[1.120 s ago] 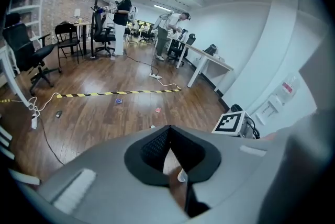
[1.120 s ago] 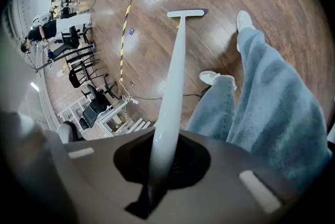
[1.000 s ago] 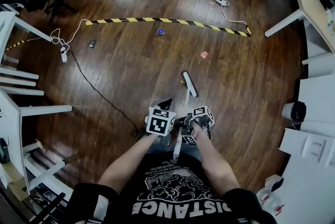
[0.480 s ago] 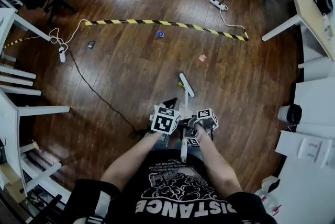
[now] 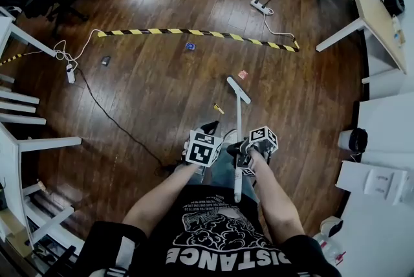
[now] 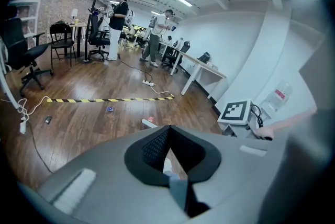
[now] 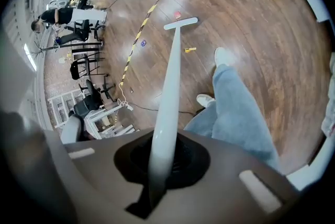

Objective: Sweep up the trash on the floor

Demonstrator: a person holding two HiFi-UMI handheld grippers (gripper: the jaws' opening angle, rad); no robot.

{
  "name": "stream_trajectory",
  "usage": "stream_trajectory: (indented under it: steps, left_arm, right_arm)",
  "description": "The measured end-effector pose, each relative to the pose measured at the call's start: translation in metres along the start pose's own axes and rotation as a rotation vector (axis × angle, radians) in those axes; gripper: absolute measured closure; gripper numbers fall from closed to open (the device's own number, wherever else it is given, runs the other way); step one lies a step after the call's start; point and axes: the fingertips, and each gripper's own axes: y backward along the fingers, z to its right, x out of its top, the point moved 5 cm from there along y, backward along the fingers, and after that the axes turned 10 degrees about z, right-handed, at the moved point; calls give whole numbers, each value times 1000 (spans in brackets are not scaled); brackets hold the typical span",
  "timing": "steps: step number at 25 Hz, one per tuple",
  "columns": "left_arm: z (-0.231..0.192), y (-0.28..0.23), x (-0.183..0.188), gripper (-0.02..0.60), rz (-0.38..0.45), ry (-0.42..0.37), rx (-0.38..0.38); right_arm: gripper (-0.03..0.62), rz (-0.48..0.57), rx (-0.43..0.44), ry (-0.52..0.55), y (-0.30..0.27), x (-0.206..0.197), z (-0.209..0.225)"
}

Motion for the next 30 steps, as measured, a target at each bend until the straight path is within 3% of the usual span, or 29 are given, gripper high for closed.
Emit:
stream_trajectory:
  steps: [10, 19, 23, 30]
  left_arm:
    - [-11, -41, 37, 577, -24, -8, 69]
    - [-4, -109, 76, 577, -70, 5, 138]
    - [5, -139, 81, 577, -96, 7, 147]
    - [10, -163, 90, 577, -96, 1, 162]
  right_arm:
    - [594, 34, -83, 99, 30, 134, -28]
    - [594, -11, -158, 151, 25, 266, -38]
    - [594, -65, -163, 133, 19, 287, -33]
    - [594, -123, -187, 170, 9, 261, -9]
